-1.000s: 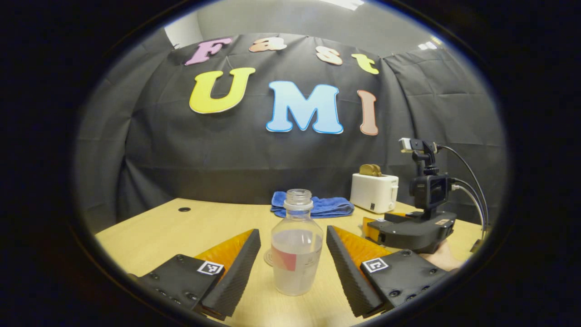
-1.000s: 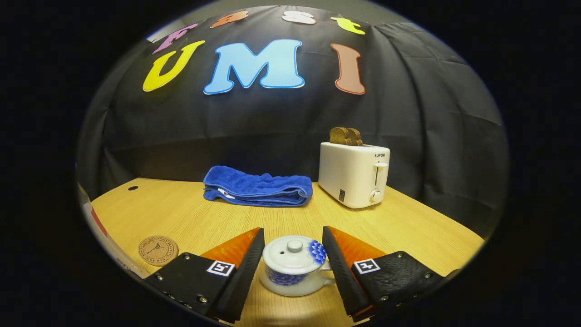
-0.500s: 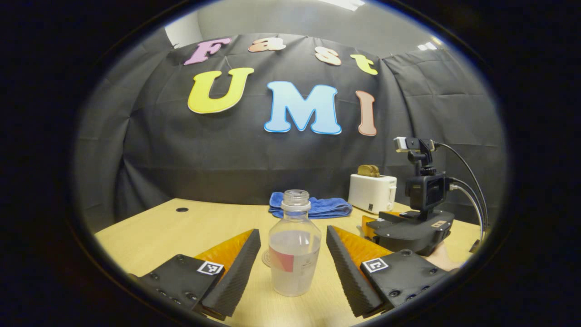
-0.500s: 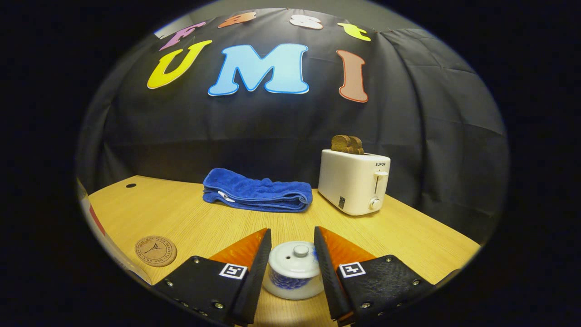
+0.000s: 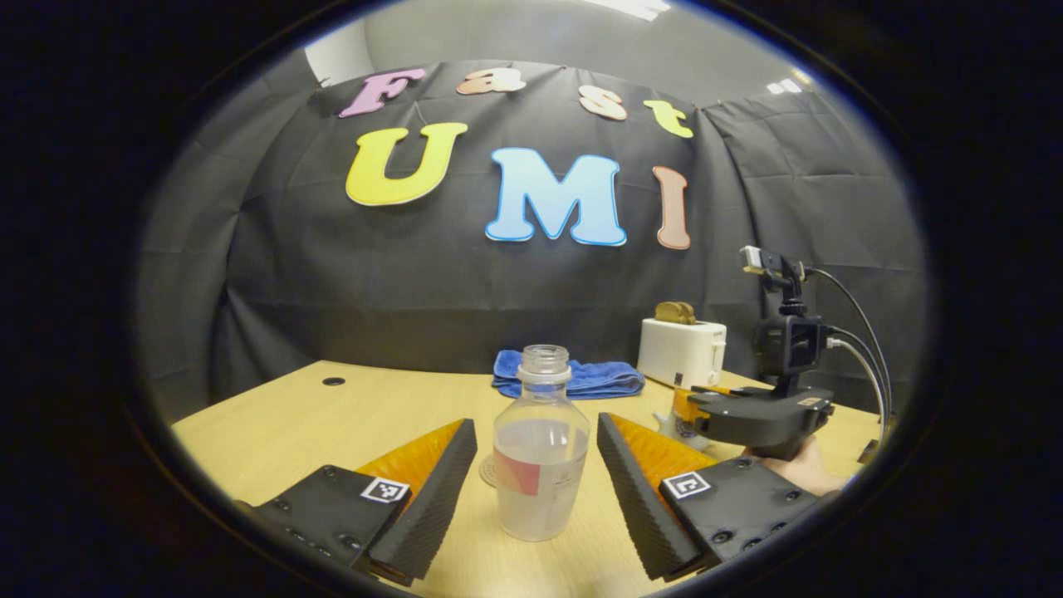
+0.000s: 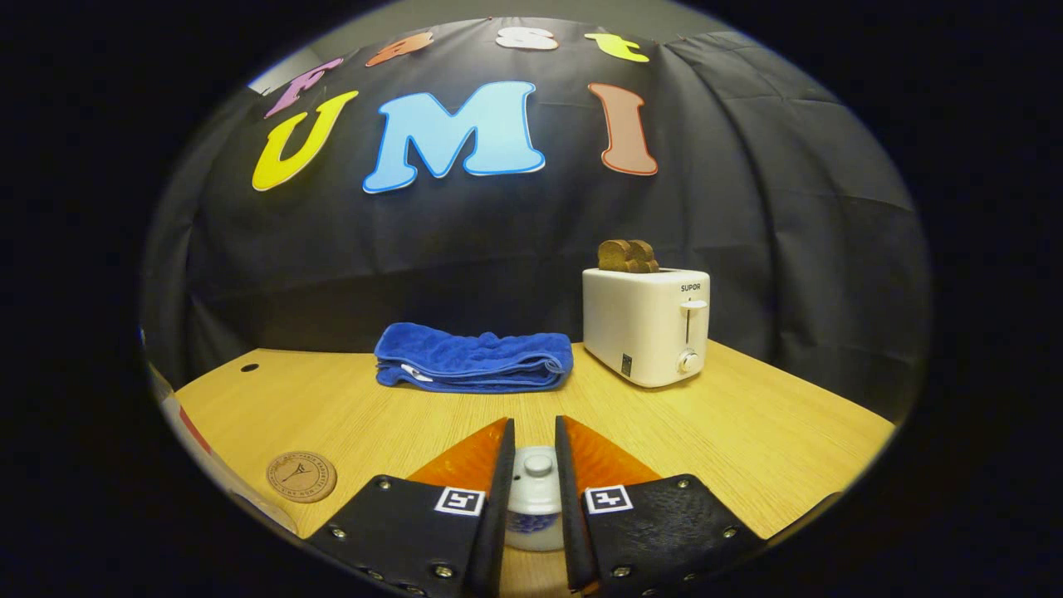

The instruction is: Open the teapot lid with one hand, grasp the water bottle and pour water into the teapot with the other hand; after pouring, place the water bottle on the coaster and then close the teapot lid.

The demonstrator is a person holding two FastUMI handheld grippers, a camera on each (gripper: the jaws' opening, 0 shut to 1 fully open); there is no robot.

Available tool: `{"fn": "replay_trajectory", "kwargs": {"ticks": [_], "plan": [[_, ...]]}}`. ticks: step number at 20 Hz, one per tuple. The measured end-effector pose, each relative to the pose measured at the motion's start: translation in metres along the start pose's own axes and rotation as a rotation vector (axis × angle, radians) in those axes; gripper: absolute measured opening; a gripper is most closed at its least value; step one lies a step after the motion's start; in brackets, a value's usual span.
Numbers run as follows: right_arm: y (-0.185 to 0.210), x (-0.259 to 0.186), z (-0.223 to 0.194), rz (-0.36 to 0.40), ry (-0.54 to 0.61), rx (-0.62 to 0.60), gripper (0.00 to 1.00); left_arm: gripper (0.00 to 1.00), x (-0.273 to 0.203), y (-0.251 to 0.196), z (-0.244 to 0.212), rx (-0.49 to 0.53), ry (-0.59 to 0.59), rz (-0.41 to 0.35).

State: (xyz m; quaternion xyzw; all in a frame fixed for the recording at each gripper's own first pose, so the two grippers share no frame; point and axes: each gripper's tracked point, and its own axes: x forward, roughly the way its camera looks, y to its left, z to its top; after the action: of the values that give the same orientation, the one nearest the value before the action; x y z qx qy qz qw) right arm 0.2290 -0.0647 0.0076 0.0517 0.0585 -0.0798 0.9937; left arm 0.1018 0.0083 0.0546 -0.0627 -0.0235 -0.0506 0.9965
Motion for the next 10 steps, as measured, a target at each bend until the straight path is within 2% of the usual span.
{"fn": "replay_trajectory", "kwargs": {"ticks": [3,4,9,10], "plan": [[-0.0026,-0.0023,0.0012,-0.027,-0.027,-0.064,0.30,0.99,0.0014,-0.0017,0.0021,0.002,-0.004,-0.003],[-0.0051,-0.0059,0.0014,-0.025,-0.022,-0.060,0.14,0.99,0.0010,-0.0022,0.0013,0.004,-0.004,-0.004],[-0.0020,-0.0017,0.0022,0.023,-0.027,-0.034,0.13,0.99,0.0004,-0.0022,0.0000,0.006,0.003,-0.005],[-0.0043,-0.0008,0.0032,0.028,-0.025,-0.020,0.04,0.99,0.0008,-0.0022,-0.0002,0.006,0.005,-0.006]]}}
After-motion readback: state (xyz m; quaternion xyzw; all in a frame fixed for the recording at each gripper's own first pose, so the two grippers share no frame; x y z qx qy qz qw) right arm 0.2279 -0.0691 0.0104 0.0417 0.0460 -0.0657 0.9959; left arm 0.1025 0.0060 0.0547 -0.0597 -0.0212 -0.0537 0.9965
